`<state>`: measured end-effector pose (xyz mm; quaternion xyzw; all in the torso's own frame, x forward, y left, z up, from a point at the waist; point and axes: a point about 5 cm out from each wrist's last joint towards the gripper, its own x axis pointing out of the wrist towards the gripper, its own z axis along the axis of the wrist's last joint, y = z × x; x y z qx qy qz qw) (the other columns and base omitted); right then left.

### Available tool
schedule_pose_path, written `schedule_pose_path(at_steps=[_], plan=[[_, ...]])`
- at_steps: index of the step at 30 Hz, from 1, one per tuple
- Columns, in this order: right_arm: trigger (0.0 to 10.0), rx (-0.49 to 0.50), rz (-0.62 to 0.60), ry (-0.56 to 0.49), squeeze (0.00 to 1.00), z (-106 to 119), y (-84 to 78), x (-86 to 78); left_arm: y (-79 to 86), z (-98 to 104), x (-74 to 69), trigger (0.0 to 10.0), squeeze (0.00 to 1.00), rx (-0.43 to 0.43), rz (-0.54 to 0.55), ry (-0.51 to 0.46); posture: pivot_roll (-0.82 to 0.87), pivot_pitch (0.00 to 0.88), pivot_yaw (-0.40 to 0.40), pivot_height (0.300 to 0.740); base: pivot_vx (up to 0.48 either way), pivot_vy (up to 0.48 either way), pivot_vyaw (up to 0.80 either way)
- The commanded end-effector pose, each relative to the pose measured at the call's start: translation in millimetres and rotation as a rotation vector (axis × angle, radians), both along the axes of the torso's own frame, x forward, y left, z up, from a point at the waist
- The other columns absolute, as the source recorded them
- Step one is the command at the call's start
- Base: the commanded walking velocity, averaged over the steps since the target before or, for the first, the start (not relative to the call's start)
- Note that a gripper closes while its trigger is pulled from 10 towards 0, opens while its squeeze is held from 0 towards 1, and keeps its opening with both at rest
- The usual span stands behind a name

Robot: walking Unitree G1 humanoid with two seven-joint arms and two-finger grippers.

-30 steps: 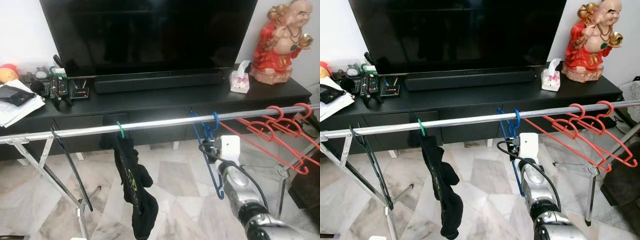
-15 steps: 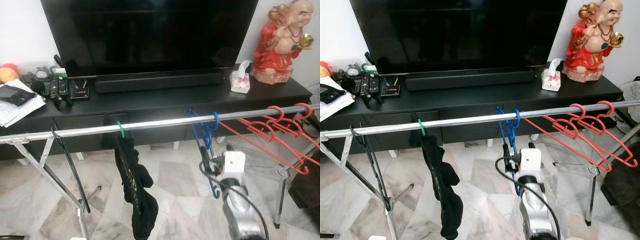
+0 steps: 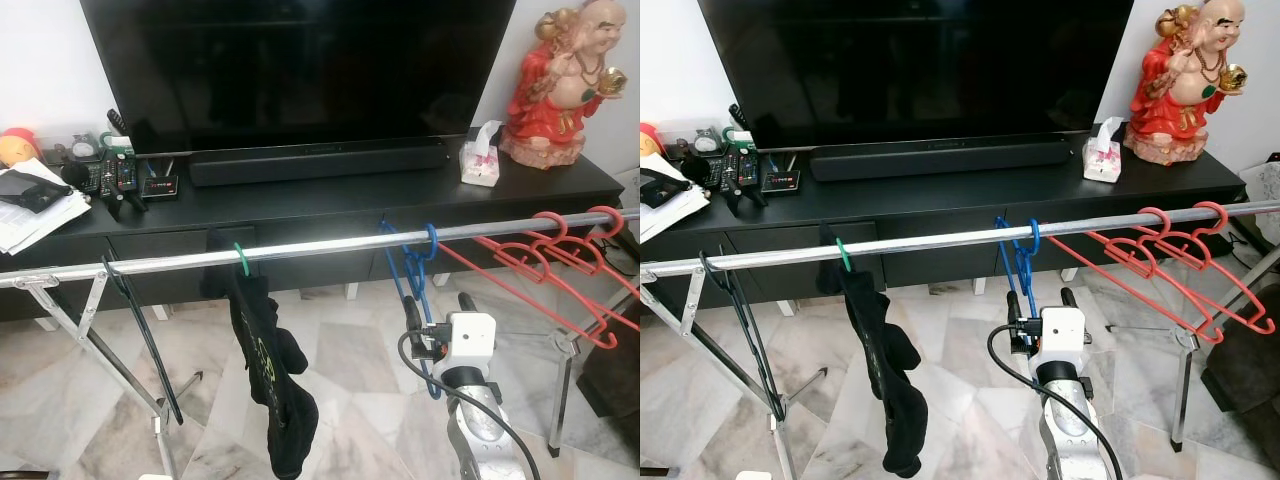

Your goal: Hang hanger

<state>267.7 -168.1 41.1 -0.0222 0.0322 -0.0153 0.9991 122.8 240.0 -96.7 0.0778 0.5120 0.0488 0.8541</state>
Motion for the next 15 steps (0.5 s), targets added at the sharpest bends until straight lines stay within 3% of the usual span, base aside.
schedule_pose_path(at_steps=[1,15], plan=[[10.0,-0.009,-0.006,-0.008,0.0,5.1,-2.0,2.3,-0.5,-1.5,-3.5,10.0,0.0,0.01,-0.019,0.023,-0.07,0.0,-0.036,0.74,0.0,0.0,0.0],[10.0,-0.017,-0.017,-0.004,0.0,8.5,-4.6,6.5,-1.4,-2.0,-5.0,10.0,0.0,0.003,-0.017,0.02,-0.07,0.0,-0.036,0.74,0.0,0.0,0.0]])
